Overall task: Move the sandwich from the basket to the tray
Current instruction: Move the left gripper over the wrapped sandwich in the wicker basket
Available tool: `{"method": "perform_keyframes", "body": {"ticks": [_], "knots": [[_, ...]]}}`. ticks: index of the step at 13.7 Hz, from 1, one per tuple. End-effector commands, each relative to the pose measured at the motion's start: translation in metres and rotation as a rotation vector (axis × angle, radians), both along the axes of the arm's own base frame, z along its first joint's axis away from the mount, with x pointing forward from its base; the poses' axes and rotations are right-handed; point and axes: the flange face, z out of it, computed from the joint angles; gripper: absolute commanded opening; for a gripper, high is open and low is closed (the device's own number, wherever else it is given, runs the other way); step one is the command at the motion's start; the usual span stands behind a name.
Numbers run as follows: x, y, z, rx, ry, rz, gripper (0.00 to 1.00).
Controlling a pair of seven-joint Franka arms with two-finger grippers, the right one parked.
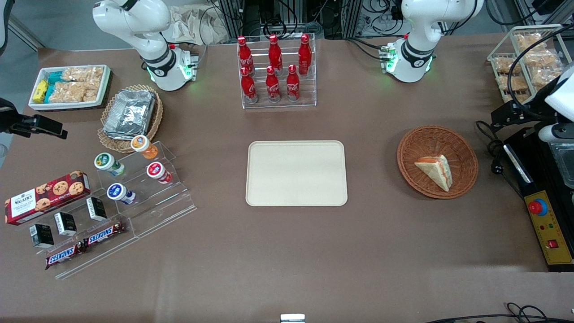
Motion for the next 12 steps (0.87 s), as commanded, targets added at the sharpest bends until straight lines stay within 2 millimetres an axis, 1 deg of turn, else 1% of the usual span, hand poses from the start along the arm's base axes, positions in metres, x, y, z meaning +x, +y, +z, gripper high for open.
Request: {"method": "perform_keyframes", "body": {"ticks": [1,3,6,8,10,11,12], "knots": [[0.001,0.000,0.003,-0.004,0.010,0.044,1.00],[0.005,0.000,-0.003,0.009,0.020,0.179,1.00],[0.010,0.000,-0.018,0.024,0.045,0.495,1.00],[0.007,0.002,-0.040,0.046,0.057,0.659,1.00],[-0.004,0.002,-0.064,0.052,0.045,0.813,1.00],[-0.014,0.004,-0.081,0.047,0.030,0.829,1.00],[-0.026,0.006,-0.103,0.042,0.007,0.836,1.00]]}}
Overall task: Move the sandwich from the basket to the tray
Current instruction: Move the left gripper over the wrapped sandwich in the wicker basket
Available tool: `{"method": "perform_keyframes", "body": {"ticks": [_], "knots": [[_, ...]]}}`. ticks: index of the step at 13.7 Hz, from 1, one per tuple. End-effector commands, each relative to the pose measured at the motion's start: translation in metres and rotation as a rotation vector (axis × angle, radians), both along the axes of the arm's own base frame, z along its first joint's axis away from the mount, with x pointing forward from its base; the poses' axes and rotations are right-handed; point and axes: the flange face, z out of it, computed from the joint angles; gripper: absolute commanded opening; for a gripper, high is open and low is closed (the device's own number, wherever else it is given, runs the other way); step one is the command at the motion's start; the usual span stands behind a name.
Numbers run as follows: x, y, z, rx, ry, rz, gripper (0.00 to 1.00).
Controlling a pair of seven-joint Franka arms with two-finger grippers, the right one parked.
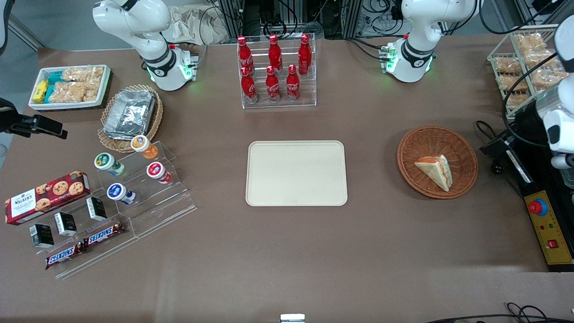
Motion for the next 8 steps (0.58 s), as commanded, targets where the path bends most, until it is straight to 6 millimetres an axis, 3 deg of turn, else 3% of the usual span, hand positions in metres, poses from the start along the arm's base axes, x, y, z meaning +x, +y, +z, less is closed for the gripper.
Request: {"method": "perform_keyframes", "body": {"ticks": [1,3,8], "knots": [[-0.048,0.005,-0.048,0.007,-0.058,0.063,1.00],[-0.068,0.025,-0.096,-0.002,-0.061,0.105,1.00],[-0.077,0.025,-0.174,-0.011,-0.081,0.178,1.00]]}}
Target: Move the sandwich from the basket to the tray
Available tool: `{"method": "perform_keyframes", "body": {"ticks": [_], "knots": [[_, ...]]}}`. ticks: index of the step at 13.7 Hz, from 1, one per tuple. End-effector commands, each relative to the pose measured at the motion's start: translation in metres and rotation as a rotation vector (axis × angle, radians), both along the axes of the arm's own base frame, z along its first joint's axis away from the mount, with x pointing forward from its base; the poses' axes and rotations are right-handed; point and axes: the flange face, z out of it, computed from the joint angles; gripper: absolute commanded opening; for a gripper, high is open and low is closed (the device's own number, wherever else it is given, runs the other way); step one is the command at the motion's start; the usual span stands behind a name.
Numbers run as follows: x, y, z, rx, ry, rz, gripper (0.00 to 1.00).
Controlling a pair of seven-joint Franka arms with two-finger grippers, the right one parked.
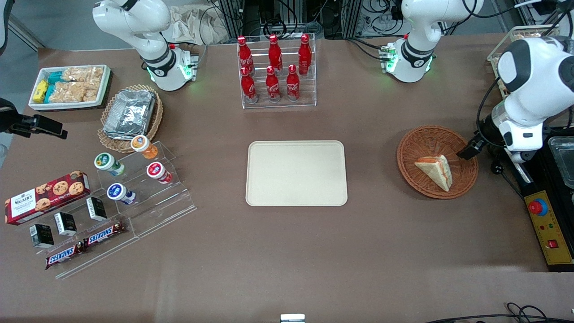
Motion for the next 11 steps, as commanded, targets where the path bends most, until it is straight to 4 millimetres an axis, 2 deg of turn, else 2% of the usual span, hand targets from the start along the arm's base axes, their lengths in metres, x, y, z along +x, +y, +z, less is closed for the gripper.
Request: {"method": "perform_keyframes", "body": {"ticks": [1,6,11], "knots": [[-0.014,-0.005,-0.044,-0.001,-0.024,0.074,1.00],[-0.034,-0.004,-0.122,0.009,-0.044,0.089,1.00],[-0.046,-0.003,-0.167,0.017,-0.072,0.089,1.00]]}}
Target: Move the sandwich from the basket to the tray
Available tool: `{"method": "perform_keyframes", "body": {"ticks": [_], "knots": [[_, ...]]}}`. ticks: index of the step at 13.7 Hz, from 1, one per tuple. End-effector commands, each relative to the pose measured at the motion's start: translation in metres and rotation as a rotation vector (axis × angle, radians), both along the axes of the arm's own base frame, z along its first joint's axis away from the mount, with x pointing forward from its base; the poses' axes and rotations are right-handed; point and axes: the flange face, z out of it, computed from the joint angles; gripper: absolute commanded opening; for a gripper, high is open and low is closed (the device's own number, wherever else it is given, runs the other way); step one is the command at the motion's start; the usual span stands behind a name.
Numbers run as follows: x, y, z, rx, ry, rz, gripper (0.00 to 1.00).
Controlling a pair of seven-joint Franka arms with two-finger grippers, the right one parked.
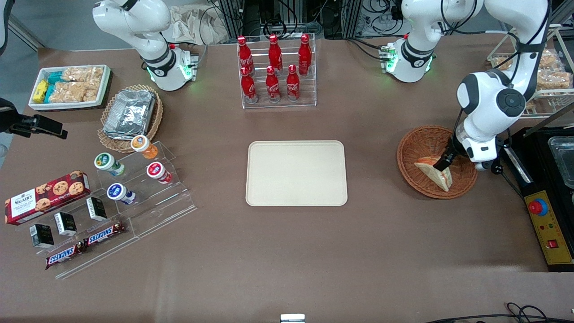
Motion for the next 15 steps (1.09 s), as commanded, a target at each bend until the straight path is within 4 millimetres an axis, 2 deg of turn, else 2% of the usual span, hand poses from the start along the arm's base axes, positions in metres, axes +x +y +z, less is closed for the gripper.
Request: {"method": "perform_keyframes", "body": {"ticks": [1,5,8,13,15], "knots": [[-0.019,-0.001,-0.031,0.010,-0.036,0.017,1.00],[-0.020,-0.001,-0.030,0.010,-0.038,0.018,1.00],[-0.016,-0.003,-0.012,0.006,-0.050,0.036,1.00],[-0.010,-0.004,0.063,-0.006,0.016,0.024,1.00],[-0.007,-0.005,0.102,0.001,0.046,0.008,1.00]]}}
